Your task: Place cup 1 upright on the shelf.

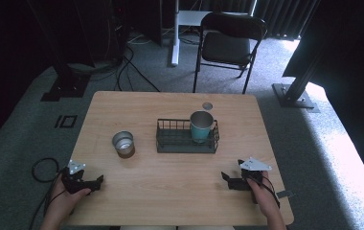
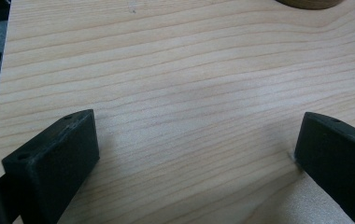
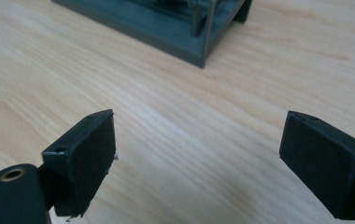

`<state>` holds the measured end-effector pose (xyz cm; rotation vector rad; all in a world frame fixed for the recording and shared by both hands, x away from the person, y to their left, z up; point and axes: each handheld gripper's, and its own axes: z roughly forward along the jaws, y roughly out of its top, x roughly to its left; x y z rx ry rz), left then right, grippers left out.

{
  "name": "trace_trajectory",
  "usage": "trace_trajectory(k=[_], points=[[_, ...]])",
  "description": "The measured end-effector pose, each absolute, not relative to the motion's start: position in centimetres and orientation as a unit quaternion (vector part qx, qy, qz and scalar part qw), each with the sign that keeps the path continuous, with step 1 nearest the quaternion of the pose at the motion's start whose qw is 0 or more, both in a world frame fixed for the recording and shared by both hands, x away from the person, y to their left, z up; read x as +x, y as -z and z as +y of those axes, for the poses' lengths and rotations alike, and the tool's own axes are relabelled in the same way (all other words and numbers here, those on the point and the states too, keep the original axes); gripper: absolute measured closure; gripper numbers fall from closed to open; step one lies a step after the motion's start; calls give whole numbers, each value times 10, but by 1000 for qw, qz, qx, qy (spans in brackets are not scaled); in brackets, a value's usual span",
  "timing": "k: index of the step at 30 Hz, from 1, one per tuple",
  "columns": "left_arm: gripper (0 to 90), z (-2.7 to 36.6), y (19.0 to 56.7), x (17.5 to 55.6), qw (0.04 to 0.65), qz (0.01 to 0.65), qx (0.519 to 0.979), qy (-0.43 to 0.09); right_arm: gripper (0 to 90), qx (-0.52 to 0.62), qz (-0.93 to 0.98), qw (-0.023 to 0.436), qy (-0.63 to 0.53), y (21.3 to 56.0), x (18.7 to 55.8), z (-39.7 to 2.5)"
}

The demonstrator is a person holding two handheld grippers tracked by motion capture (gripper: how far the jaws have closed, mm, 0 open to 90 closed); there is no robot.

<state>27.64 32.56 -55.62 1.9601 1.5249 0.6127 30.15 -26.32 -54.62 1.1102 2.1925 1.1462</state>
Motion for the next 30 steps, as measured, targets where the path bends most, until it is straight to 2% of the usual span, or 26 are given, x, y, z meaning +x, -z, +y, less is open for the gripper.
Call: trace_trajectory(k=[18, 30], points=[[5, 326, 556, 276, 288, 571, 734, -230, 105, 396, 812, 177, -389, 552, 292, -287], [5, 326, 556, 276, 288, 571, 734, -230, 105, 390, 827, 177, -364, 557, 287, -297]])
